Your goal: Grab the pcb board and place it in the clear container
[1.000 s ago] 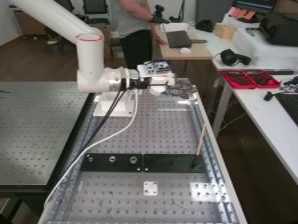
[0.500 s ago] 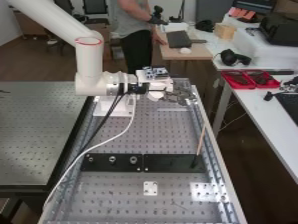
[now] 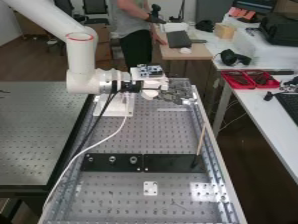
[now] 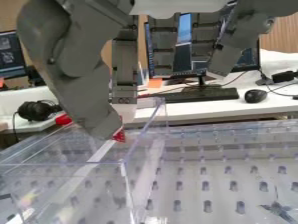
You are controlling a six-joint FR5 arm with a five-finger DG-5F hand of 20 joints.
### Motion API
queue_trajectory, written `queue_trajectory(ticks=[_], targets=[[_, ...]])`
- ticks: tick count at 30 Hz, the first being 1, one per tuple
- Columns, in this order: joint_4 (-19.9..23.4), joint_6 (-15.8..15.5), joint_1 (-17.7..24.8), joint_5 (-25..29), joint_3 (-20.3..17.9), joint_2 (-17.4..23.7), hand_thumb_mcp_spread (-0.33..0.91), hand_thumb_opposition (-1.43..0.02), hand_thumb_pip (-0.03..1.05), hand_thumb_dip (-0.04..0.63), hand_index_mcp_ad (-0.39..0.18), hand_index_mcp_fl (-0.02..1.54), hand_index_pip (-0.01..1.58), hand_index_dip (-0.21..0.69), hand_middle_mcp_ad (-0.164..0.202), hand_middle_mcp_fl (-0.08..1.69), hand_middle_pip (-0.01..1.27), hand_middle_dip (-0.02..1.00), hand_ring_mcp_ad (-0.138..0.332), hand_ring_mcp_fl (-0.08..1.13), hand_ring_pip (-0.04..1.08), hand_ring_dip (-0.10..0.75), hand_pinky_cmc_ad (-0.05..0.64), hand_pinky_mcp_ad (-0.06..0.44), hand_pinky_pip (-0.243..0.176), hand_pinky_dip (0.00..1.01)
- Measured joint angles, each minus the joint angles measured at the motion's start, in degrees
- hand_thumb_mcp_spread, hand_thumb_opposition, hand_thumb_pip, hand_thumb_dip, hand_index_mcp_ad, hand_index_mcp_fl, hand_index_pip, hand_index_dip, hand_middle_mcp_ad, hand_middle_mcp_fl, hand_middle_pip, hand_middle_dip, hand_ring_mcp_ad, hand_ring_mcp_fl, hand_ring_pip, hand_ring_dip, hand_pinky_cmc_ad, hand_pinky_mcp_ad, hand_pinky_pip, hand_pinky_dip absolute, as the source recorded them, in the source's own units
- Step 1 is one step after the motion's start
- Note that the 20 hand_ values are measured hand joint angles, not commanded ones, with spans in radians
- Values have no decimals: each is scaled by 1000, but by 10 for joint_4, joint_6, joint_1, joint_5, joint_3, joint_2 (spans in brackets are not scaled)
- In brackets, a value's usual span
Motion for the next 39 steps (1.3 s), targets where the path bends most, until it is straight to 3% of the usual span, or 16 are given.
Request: queue_trajectory(ticks=[39], targets=[[-4, 25, 22, 39, -39, 20, 407, -840, 771, 276, -93, 115, 1557, 86, 87, 138, 126, 155, 201, 0, 101, 16, 307, 166, -63, 529]])
